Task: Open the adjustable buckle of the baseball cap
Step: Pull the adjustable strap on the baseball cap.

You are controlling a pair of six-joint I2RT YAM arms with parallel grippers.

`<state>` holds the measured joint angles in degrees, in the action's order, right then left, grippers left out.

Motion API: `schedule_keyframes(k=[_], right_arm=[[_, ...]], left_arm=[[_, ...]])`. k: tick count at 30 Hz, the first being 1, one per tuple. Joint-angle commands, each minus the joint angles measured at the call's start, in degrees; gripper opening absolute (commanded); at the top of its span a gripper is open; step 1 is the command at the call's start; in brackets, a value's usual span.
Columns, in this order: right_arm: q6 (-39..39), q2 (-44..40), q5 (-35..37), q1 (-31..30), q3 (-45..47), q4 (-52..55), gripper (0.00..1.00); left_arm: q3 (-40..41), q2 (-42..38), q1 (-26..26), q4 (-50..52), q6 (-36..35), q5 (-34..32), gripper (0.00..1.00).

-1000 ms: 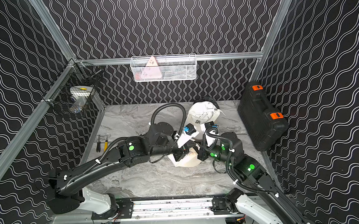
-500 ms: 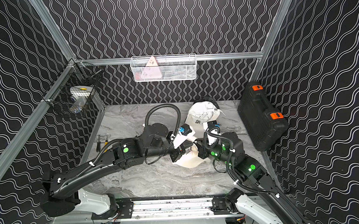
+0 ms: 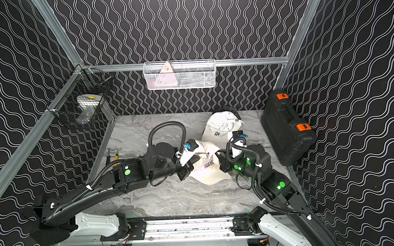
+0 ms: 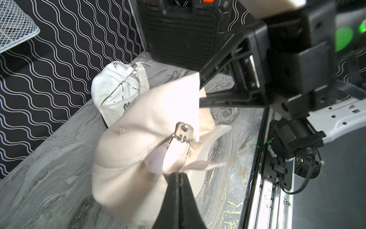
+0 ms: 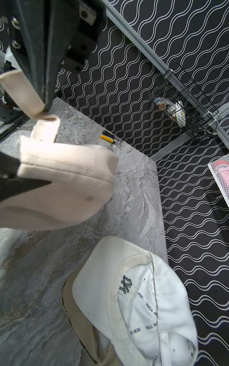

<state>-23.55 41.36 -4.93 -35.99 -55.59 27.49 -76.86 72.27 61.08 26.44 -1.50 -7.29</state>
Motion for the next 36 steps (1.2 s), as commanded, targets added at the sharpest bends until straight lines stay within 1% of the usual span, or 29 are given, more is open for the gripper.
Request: schedule_keyframes(k=[1,6,9,10,11,13,16,17,20,23,26,30,32,36], right_arm=[[-0.77,-0.06,1.61,-0.03,-0.80,0.20,0.00],[-1.32,0.38,0.65,-0.05,-1.09,0.02,0.00],[-1.82,1.50,0.15,0.00,-2.12,1.04,0.00],[-2.00,2.23,0.28,0.01,-2.86,1.94,0.00],[-2.17,2.88,0.56,-0.05,-3.64,2.90,0.00],[-2.54,4.74,1.74,0.01,-5.92,5.54,0.00],[-4.13,7.86,4.71,-0.01,-10.34,9.98,0.00],[-4.54,8.83,5.35,0.01,-12.00,11.27,0.00],[-5.48,11.13,5.43,0.00,-14.67,12.72,0.00],[-6.36,12.33,4.27,0.03,-15.84,12.51,0.00],[-7.00,13.01,2.88,0.00,-16.49,11.74,0.00],[-7.60,13.82,1.19,-0.01,-17.42,11.45,0.00],[-7.76,14.14,0.59,-0.02,-17.88,11.23,0.00],[-8.09,14.49,-0.75,-0.03,-18.32,10.77,0.00]], left_arm=[[1.08,-1.33,-0.17,-0.58,0.79,-2.71,0.00],[1.08,-1.68,-0.35,-0.55,0.88,-2.58,0.00],[1.69,-2.24,-0.35,-1.83,0.76,-5.34,0.00],[2.50,-3.11,-0.35,-2.70,0.65,-6.32,0.09],[3.24,-3.81,-0.35,-3.68,0.57,-6.97,0.16],[6.01,-6.77,-0.35,-7.01,0.27,-8.26,0.23],[10.71,-11.46,-0.35,-12.83,-0.65,-9.68,0.43],[11.79,-12.60,-0.35,-14.27,-0.99,-10.10,0.45],[13.54,-14.02,-0.28,-16.58,-2.63,-10.05,0.49],[12.96,-12.21,-0.13,-16.39,-4.30,-10.03,0.52],[13.60,-10.70,0.25,-18.55,-5.86,-9.93,0.57],[14.75,-8.88,0.53,-22.46,-7.47,-8.81,0.60],[14.23,-7.29,0.62,-22.49,-8.03,-8.25,0.61],[14.31,-5.26,1.10,-24.84,-8.94,-8.65,0.65]])
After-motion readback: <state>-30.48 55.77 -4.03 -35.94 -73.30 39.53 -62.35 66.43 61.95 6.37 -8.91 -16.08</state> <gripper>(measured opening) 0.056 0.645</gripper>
